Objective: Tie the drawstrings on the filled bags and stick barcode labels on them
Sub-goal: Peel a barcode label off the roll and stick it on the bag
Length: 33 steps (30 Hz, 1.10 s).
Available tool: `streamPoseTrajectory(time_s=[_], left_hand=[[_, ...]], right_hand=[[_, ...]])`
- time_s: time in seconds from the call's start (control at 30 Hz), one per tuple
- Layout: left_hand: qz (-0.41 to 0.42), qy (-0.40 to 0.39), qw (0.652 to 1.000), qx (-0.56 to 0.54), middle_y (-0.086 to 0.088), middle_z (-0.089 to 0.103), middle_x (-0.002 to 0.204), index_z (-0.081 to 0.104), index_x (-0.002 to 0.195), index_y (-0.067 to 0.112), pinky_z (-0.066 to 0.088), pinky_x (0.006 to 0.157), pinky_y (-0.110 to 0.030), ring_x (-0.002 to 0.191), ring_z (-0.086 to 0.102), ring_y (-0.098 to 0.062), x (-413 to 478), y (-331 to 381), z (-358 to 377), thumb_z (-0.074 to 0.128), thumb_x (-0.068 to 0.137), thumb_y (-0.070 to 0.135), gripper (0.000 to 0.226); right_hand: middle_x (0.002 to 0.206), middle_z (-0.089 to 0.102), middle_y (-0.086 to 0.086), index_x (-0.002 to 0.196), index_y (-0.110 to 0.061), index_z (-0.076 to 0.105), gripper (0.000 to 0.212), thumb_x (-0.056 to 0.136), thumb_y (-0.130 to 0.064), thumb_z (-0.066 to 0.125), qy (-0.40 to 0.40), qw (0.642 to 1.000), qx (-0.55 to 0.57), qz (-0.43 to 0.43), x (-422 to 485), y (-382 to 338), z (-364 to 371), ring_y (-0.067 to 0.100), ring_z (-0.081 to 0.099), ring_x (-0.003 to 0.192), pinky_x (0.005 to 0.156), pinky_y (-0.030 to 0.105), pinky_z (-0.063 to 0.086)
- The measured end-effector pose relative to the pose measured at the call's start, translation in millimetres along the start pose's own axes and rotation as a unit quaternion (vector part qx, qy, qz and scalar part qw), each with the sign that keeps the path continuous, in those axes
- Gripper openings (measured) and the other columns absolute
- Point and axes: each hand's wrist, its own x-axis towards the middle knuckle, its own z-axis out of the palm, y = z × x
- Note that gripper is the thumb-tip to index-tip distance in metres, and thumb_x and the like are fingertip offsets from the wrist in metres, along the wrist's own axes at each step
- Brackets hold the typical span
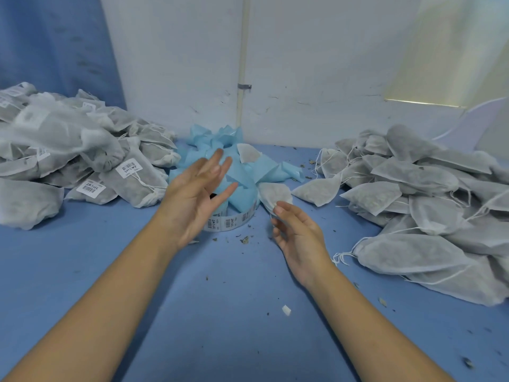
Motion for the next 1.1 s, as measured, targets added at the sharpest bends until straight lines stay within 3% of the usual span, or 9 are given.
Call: streamPoseTrajectory(time_s=[0.07, 0.23, 0.3, 0.4, 0.5, 0.6, 0.77, 0.9, 1.1], left_hand=[[-0.019, -0.011, 0.998, 0.050, -0.002, 0.064, 0.126, 0.031, 0.141, 0.000, 0.057, 0.084, -0.035, 0.113, 0.063, -0.016, -2, -4, 1, 0.052, 0.092, 0.006, 0.054], [-0.046, -0.035, 0.981, 0.183, 0.000, 0.072, 0.109, 0.054, 0.124, 0.012, 0.056, 0.075, -0.021, 0.100, 0.069, -0.016, -3, -21, 7, 0.050, 0.096, 0.011, 0.029], [-0.053, -0.028, 0.973, 0.221, 0.000, 0.074, 0.102, 0.060, 0.117, 0.017, 0.054, 0.068, -0.016, 0.091, 0.071, -0.015, -1, -26, 10, 0.048, 0.096, 0.011, 0.024], [-0.050, -0.006, 0.968, 0.245, 0.000, 0.075, 0.094, 0.065, 0.107, 0.018, 0.051, 0.061, -0.015, 0.077, 0.071, -0.013, 3, -31, 16, 0.046, 0.096, 0.008, 0.024], [-0.058, 0.024, 0.970, 0.234, 0.000, 0.075, 0.084, 0.066, 0.099, 0.017, 0.049, 0.056, -0.017, 0.063, 0.068, -0.011, 7, -39, 22, 0.044, 0.094, 0.004, 0.026], [-0.095, 0.048, 0.966, 0.236, -0.003, 0.074, 0.075, 0.065, 0.095, 0.010, 0.039, 0.040, -0.017, 0.046, 0.059, -0.012, 7, -49, 24, 0.044, 0.094, 0.004, 0.021], [-0.152, 0.005, 0.907, 0.392, -0.008, 0.071, 0.092, 0.065, 0.092, 0.005, 0.034, 0.036, -0.019, 0.039, 0.056, -0.014, -2, -69, 25, 0.047, 0.097, 0.019, 0.023], [-0.216, 0.038, 0.942, 0.254, -0.014, 0.069, 0.101, 0.063, 0.104, 0.000, 0.047, 0.042, -0.018, 0.051, 0.067, -0.015, -7, -76, 29, 0.049, 0.098, 0.019, 0.025], [-0.220, 0.101, 0.965, 0.103, -0.008, 0.072, 0.067, 0.062, 0.090, 0.001, 0.052, 0.048, -0.018, 0.054, 0.069, -0.015, -10, -81, 29, 0.049, 0.097, 0.007, 0.016]], right_hand=[[0.079, 0.068, -0.002, 0.093, -0.012, 0.068, 0.014, 0.087, 0.000, 0.063, 0.024, 0.999, 0.019, -0.012, 3, -1, -2, 0.012, 0.062, 0.070, 0.061, 0.019, 0.052], [0.090, 0.060, 0.001, 0.112, -0.009, 0.060, 0.029, 0.090, 0.007, 0.051, 0.087, 0.994, 0.052, -0.031, 16, -14, -13, 0.016, 0.062, 0.076, 0.070, 0.020, 0.055], [0.090, 0.063, -0.002, 0.114, -0.015, 0.061, 0.032, 0.088, 0.004, 0.053, 0.110, 0.987, -0.101, -0.058, 22, -19, -21, 0.013, 0.059, 0.071, 0.064, 0.020, 0.051], [0.112, 0.065, -0.006, 0.111, -0.022, 0.064, 0.027, 0.087, -0.011, 0.061, 0.109, 0.889, -0.422, -0.142, 32, -17, -29, 0.013, 0.060, 0.084, 0.074, 0.034, 0.053], [0.107, 0.062, -0.011, 0.110, -0.018, 0.066, 0.030, 0.083, -0.030, 0.071, 0.075, 0.835, -0.519, -0.170, 39, -12, -24, 0.011, 0.057, 0.097, 0.086, 0.029, 0.047], [0.092, 0.064, -0.008, 0.100, -0.015, 0.070, 0.026, 0.081, -0.032, 0.073, 0.090, 0.809, -0.552, -0.178, 44, -9, -20, 0.009, 0.058, 0.089, 0.075, 0.017, 0.038], [0.072, 0.064, -0.009, 0.087, -0.012, 0.074, 0.016, 0.083, -0.027, 0.071, 0.127, 0.827, -0.518, -0.178, 42, -10, -18, 0.001, 0.059, 0.069, 0.059, 0.006, 0.038], [0.084, 0.073, -0.005, 0.089, -0.014, 0.075, 0.020, 0.085, -0.032, 0.070, 0.085, 0.844, -0.499, -0.176, 30, -9, -11, -0.001, 0.060, 0.071, 0.063, 0.004, 0.041], [0.078, 0.073, 0.001, 0.078, -0.012, 0.073, 0.027, 0.094, -0.023, 0.054, 0.066, 0.866, -0.468, -0.164, 15, -3, -5, 0.017, 0.067, 0.080, 0.078, 0.032, 0.051]])
